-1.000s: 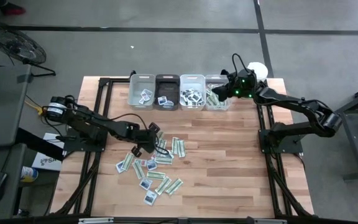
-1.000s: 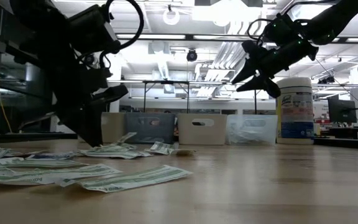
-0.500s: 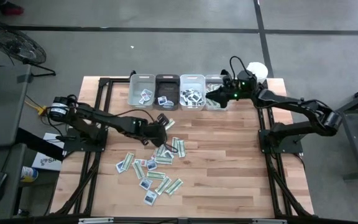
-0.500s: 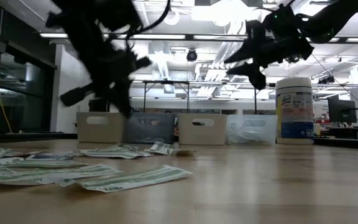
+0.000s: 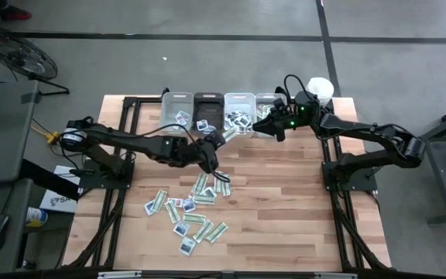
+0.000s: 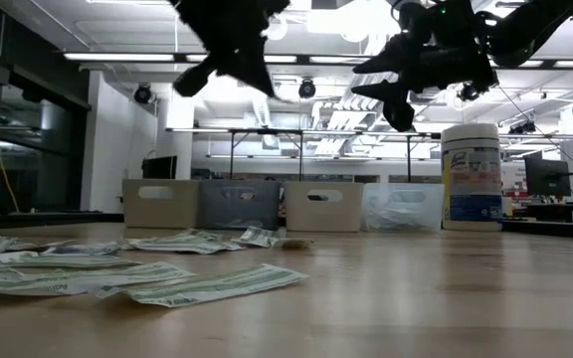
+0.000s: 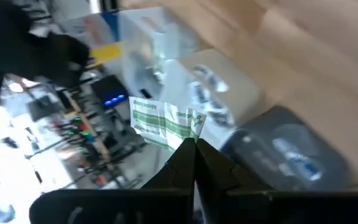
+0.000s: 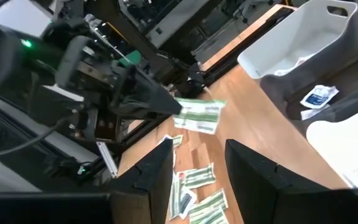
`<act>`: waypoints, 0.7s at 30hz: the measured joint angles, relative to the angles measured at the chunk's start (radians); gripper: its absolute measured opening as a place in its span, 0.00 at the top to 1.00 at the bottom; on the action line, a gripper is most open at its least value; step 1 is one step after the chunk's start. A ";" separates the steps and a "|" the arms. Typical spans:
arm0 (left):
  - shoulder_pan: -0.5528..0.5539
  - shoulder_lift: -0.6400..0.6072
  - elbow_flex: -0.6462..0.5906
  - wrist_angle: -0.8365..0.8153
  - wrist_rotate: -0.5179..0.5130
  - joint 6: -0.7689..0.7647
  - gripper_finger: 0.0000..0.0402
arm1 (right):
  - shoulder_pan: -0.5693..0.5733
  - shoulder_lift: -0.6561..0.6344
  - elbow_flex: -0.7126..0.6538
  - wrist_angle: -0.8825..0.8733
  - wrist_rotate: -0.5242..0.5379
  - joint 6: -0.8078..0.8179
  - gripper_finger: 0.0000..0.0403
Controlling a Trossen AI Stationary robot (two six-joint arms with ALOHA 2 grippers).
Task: Pick & Place First Aid Supplies
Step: Put the green bandage into the transparent bin
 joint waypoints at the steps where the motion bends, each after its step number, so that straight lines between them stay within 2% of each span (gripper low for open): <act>1: 0.000 0.000 0.012 0.004 -0.004 0.023 1.00 | 0.000 0.000 0.000 0.002 -0.003 0.007 0.65; 8: -0.001 0.000 0.063 0.092 -0.015 0.219 1.00 | 0.000 0.000 0.000 0.015 -0.015 0.040 0.65; 12: -0.001 0.003 0.071 0.152 -0.014 0.304 1.00 | 0.004 0.000 0.000 0.078 -0.031 0.070 0.65; 16: -0.001 0.004 0.071 0.168 -0.004 0.334 1.00 | 0.019 0.000 0.000 0.159 -0.041 0.115 0.65; 21: -0.001 0.010 0.071 0.167 -0.011 0.334 1.00 | 0.046 0.001 0.000 0.172 -0.025 0.133 0.65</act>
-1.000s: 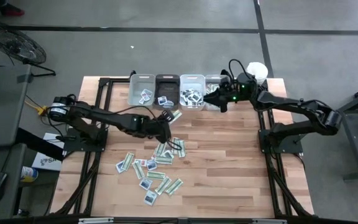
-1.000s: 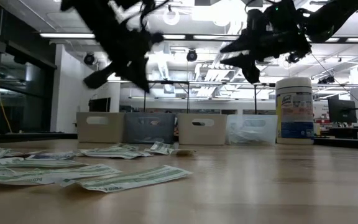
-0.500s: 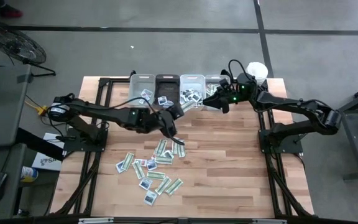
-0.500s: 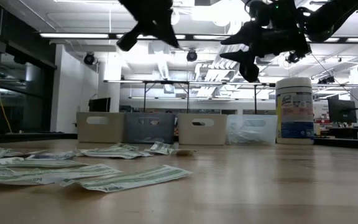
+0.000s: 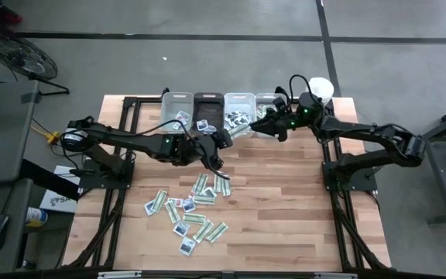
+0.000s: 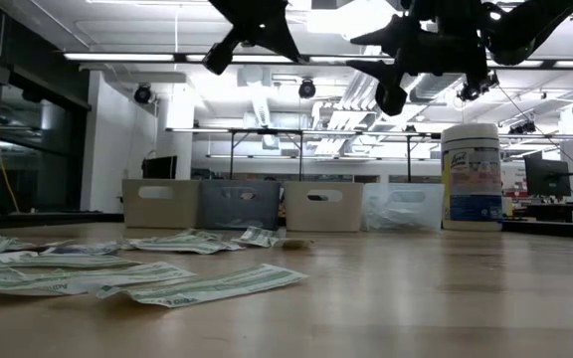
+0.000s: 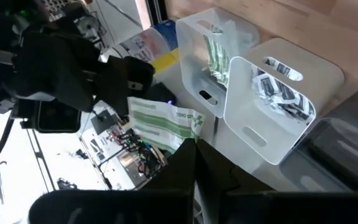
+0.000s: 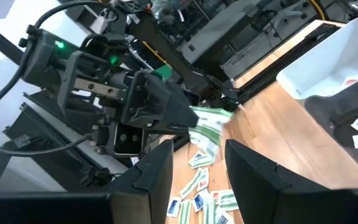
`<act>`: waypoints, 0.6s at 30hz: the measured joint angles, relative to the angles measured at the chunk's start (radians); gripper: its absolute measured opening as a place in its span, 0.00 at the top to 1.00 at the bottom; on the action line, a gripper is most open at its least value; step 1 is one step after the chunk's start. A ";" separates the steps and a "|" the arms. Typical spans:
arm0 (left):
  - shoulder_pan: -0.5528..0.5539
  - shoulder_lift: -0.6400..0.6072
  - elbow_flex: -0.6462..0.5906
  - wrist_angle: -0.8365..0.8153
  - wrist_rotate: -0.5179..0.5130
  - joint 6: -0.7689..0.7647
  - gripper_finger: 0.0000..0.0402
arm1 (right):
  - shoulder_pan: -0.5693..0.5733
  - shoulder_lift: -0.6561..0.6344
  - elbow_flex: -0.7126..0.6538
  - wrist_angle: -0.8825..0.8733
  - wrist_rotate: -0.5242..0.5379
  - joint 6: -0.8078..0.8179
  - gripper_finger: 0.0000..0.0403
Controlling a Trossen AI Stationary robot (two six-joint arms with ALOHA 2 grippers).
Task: Pick & Place First Aid Supplies
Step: Put the green bandage into the transparent bin
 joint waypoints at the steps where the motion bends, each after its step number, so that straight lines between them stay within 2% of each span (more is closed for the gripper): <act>1: 0.000 0.000 0.000 0.001 -0.001 0.000 1.00 | 0.006 0.004 0.000 0.002 0.012 0.001 0.65; 9: 0.000 0.000 0.000 0.000 -0.004 0.000 1.00 | 0.027 0.052 0.000 0.012 0.090 0.019 0.65; 18: 0.000 0.000 0.000 -0.001 -0.004 -0.005 1.00 | 0.064 0.095 0.000 0.086 0.096 0.048 0.65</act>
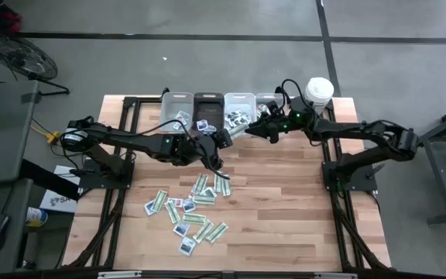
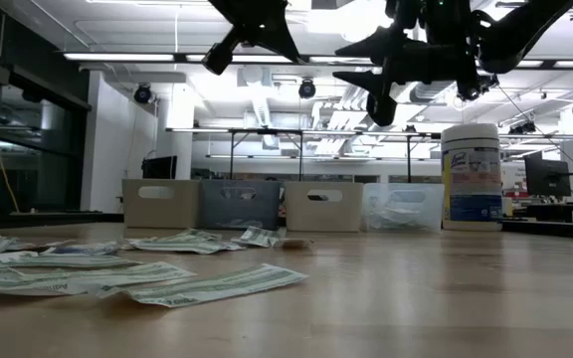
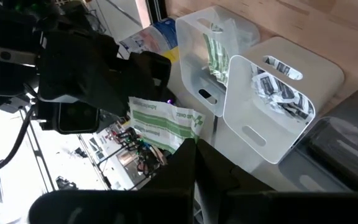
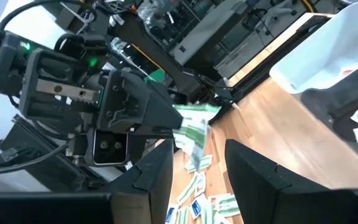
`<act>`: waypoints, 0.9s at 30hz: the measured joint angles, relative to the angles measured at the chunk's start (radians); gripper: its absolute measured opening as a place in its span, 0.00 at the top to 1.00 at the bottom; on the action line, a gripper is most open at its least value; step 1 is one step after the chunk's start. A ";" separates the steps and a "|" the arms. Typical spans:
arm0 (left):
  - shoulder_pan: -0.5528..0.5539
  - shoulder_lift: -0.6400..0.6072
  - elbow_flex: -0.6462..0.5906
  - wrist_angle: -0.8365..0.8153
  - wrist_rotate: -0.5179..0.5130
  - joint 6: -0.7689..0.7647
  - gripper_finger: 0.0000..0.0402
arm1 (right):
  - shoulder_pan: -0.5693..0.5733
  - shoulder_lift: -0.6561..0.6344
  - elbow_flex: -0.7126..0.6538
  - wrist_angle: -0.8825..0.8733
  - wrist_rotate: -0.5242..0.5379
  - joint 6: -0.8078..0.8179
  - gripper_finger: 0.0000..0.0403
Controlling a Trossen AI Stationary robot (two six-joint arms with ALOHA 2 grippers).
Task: Pick & Place First Aid Supplies
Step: Put the green bandage into the transparent bin
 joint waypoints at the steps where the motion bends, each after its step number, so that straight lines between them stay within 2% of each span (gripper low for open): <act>1: 0.000 0.000 0.000 0.000 0.000 -0.001 1.00 | 0.005 0.008 0.000 0.010 0.001 0.000 0.65; 5: 0.000 0.000 0.000 0.000 0.002 -0.002 1.00 | 0.022 0.046 0.000 0.089 0.023 0.029 0.66; 9: 0.000 0.000 0.000 0.000 0.004 -0.004 1.00 | 0.028 0.075 0.000 0.144 0.047 0.052 0.72; 18: 0.000 0.000 0.000 -0.001 0.004 -0.042 1.00 | 0.025 0.082 0.000 0.155 0.055 0.018 0.98; 27: 0.000 -0.001 0.000 -0.006 0.027 -0.122 1.00 | 0.025 0.082 0.000 0.156 0.050 0.003 1.00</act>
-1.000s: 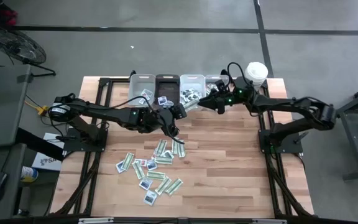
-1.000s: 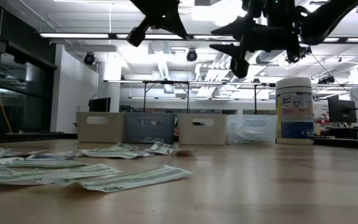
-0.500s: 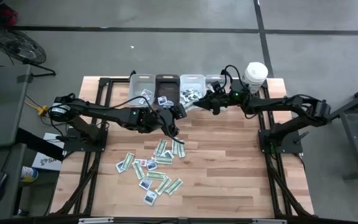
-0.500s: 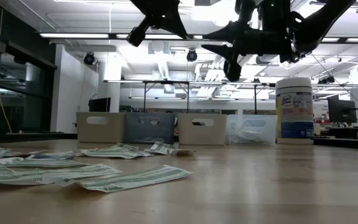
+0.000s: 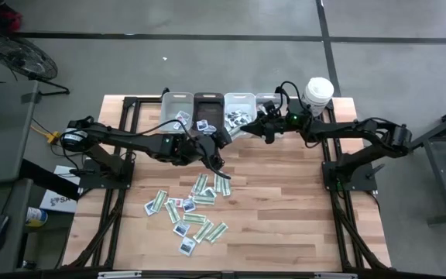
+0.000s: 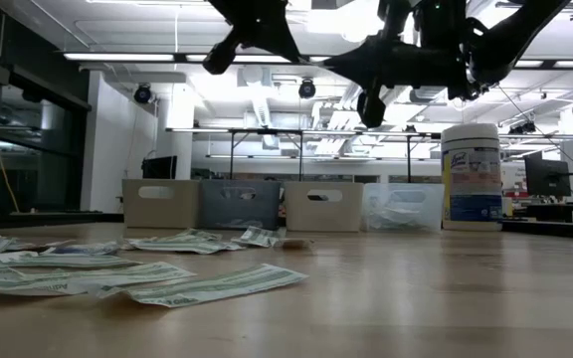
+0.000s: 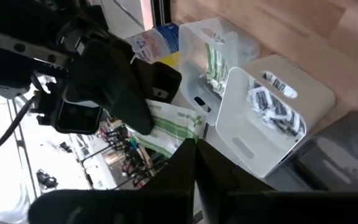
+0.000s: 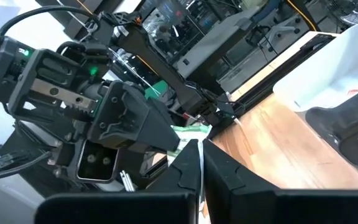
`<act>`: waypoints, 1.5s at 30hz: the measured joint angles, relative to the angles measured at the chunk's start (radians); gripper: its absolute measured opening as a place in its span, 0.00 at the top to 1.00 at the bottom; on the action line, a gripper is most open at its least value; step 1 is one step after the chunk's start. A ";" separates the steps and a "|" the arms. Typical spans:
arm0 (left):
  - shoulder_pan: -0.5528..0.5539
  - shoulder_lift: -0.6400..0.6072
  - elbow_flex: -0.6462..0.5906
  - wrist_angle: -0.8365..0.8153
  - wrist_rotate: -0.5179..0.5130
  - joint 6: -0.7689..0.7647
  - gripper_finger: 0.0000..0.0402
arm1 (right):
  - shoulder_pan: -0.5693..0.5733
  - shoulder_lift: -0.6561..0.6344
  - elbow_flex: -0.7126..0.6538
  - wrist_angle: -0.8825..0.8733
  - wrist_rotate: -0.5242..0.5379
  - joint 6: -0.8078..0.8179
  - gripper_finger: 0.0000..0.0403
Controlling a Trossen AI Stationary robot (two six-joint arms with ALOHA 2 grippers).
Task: Pick & Place First Aid Supplies
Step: Put the green bandage into the transparent bin
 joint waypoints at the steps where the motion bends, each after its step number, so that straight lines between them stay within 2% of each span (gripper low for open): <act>1: 0.000 0.000 0.000 0.000 0.005 -0.013 0.99 | 0.000 0.000 0.000 -0.001 0.000 0.000 1.00; 4: 0.000 0.000 0.000 0.000 -0.003 -0.069 0.94 | 0.000 0.000 0.000 0.000 0.001 -0.001 1.00; 8: -0.001 -0.002 0.000 -0.033 -0.084 -0.185 0.83 | -0.001 0.000 0.000 -0.004 0.023 -0.021 1.00; 13: 0.000 -0.013 -0.001 -0.215 -0.152 -0.403 0.73 | -0.038 0.000 0.000 -0.031 0.027 -0.027 1.00; 17: 0.000 -0.020 0.001 -0.343 -0.132 -0.629 0.72 | -0.083 -0.018 0.000 -0.084 0.026 -0.052 1.00; 23: 0.000 -0.031 -0.003 -0.523 -0.115 -0.945 0.72 | -0.178 -0.073 0.000 -0.267 0.030 -0.140 1.00; 28: 0.000 -0.082 -0.103 -0.540 -0.118 -1.132 0.72 | -0.257 -0.114 0.000 -0.391 0.046 -0.220 1.00; 32: -0.001 -0.175 -0.243 -0.453 -0.120 -1.265 0.72 | -0.320 -0.142 0.000 -0.470 0.046 -0.272 1.00; 36: -0.001 -0.302 -0.400 -0.302 -0.116 -1.372 0.72 | -0.380 -0.164 0.003 -0.547 0.027 -0.326 1.00; 38: 0.000 -0.369 -0.469 -0.199 -0.102 -1.400 0.72 | -0.411 -0.164 0.030 -0.638 0.000 -0.376 1.00; 41: 0.006 -0.468 -0.569 -0.062 -0.053 -1.404 0.72 | -0.426 -0.147 0.111 -0.798 0.005 -0.513 1.00; 45: 0.048 -0.583 -0.685 0.147 0.080 -1.407 0.71 | -0.451 -0.096 0.243 -1.032 0.021 -0.703 1.00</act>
